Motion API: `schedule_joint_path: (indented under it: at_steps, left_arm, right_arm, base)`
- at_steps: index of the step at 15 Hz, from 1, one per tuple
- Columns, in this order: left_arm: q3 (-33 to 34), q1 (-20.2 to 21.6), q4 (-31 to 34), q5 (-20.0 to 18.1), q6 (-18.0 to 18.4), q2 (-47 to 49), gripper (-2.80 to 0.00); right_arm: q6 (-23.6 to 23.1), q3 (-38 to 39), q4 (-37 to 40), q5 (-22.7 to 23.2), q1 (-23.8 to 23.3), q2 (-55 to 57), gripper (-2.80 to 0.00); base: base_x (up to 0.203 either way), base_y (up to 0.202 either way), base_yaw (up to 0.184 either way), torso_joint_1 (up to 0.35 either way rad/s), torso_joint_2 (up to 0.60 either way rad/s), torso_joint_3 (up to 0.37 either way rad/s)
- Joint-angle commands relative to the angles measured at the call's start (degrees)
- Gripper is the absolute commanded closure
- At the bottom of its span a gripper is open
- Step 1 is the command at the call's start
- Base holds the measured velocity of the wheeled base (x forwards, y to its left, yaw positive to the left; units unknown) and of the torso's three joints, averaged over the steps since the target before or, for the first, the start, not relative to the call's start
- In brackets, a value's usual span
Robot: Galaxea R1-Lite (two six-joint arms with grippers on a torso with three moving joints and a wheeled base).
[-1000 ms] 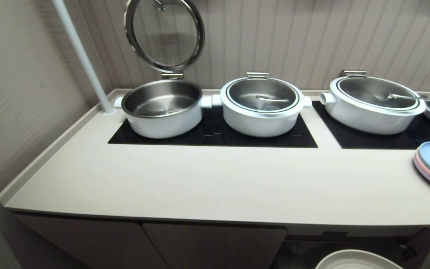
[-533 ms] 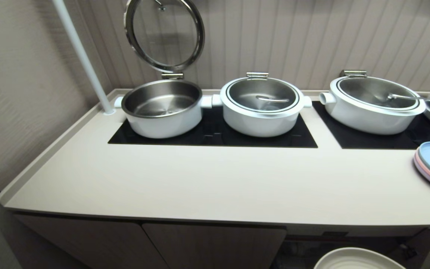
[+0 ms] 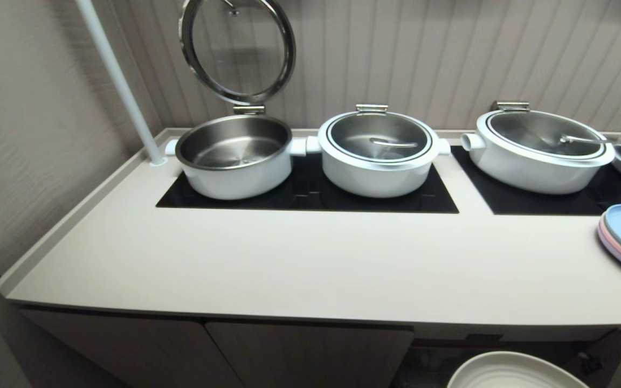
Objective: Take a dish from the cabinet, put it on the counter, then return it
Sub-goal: Put it back into the cabinet
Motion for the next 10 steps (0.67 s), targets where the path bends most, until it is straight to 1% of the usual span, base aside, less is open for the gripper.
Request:
schedule_joint_path:
  at_steps: [1, 10]
  left_arm:
    - [0.0, 0.0, 0.0, 0.0, 0.0, 0.0, 0.0]
    - [0.0, 0.0, 0.0, 0.0, 0.0, 0.0, 0.0]
  right_arm:
    - [0.4, -0.1, 0.2, 0.1, 0.5, 0.0, 0.0]
    - [0.4, -0.1, 0.3, 0.1, 0.5, -0.2, 0.0]
  base:
    - [0.0, 0.0, 0.0, 0.0, 0.0, 0.0]
    - [0.0, 0.0, 0.0, 0.0, 0.0, 0.0]
